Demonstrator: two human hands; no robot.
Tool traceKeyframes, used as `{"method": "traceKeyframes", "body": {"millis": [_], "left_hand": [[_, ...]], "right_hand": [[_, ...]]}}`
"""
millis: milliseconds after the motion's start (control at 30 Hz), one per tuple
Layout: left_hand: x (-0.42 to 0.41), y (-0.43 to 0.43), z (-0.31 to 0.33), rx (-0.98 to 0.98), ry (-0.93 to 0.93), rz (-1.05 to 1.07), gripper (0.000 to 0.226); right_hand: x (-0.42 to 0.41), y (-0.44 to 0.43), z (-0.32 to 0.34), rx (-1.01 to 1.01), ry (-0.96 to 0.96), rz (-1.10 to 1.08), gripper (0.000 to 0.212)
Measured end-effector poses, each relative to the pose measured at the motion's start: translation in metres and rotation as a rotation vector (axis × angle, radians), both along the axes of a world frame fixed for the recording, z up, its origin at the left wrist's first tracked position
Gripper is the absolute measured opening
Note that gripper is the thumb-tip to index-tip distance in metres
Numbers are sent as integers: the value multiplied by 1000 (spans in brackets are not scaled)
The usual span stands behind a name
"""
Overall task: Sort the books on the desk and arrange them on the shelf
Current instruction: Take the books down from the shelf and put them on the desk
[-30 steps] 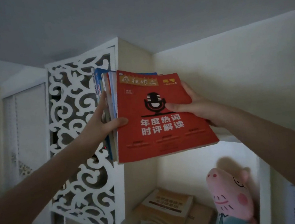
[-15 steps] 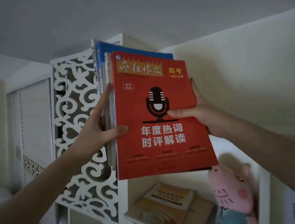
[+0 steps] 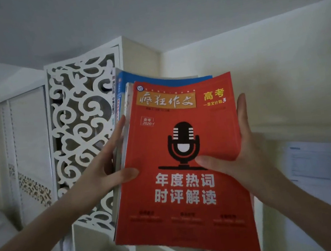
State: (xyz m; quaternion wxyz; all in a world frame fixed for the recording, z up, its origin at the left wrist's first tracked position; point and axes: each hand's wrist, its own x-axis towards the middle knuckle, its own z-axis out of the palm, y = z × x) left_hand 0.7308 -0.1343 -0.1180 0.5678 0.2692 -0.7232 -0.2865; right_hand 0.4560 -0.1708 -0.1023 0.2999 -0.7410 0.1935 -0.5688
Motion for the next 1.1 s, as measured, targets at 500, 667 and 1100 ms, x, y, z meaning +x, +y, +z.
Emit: {"method": "traceKeyframes", "body": {"millis": [500, 667, 1100], "left_hand": [[-93, 83, -57, 79, -95, -109, 90], [-127, 111, -72, 142, -104, -155, 83], [-227, 119, -114, 343, -72, -219, 82]], "right_hand": [[-98, 99, -74, 87, 38, -95, 123], [-132, 131, -96, 164, 13, -86, 125], [-232, 171, -143, 332, 38, -179, 124]]}}
